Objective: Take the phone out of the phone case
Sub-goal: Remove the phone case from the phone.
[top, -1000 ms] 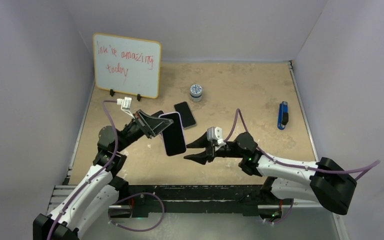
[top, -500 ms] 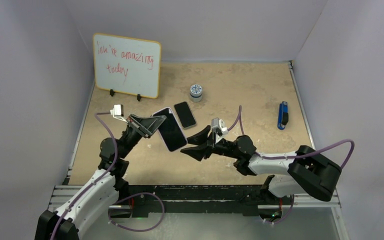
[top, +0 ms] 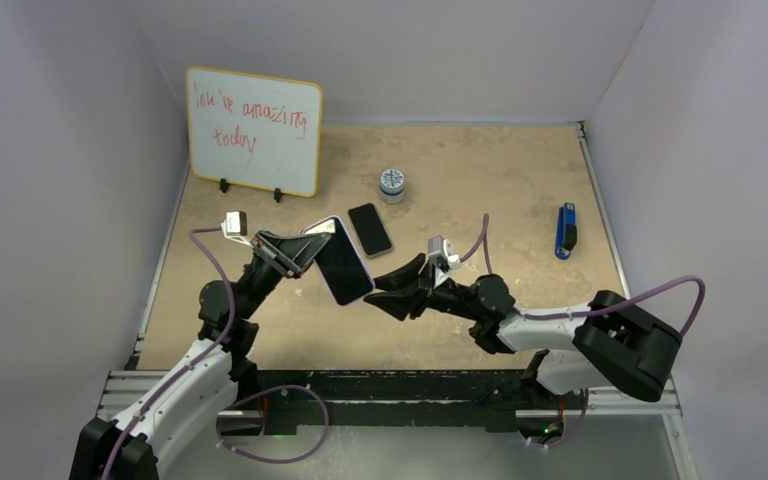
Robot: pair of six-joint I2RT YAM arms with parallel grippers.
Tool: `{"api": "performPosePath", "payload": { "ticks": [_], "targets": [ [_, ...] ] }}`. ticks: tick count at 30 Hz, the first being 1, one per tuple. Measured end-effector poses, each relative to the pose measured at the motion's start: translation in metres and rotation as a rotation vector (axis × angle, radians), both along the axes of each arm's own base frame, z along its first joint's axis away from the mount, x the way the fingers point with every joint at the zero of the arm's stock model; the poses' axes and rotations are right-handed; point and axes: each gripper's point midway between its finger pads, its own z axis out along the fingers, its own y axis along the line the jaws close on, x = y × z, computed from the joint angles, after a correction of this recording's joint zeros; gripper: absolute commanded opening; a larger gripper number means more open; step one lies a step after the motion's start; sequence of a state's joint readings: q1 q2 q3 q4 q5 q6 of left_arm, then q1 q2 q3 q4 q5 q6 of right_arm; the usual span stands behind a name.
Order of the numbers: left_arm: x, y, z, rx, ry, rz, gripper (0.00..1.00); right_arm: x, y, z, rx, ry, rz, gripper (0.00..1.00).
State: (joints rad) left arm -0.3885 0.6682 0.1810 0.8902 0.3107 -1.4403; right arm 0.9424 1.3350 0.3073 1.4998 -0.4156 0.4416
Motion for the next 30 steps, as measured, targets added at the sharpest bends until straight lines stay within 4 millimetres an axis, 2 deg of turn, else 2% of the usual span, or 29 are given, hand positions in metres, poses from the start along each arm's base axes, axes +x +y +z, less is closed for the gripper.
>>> {"api": "performPosePath", "payload": {
  "ticks": [10, 18, 30],
  "targets": [
    [-0.008, 0.001, 0.009, -0.012, -0.040, -0.010, 0.00, -0.001, -0.001, 0.003, 0.013, 0.035, 0.007, 0.43],
    [-0.009, 0.001, 0.011, -0.017, -0.044, -0.020, 0.00, -0.006, -0.004, 0.014, 0.040, 0.024, 0.023, 0.43],
    [-0.013, -0.001, 0.012, -0.013, -0.053, -0.035, 0.00, -0.011, -0.004, 0.016, 0.045, 0.026, 0.046, 0.41]
  ]
}}
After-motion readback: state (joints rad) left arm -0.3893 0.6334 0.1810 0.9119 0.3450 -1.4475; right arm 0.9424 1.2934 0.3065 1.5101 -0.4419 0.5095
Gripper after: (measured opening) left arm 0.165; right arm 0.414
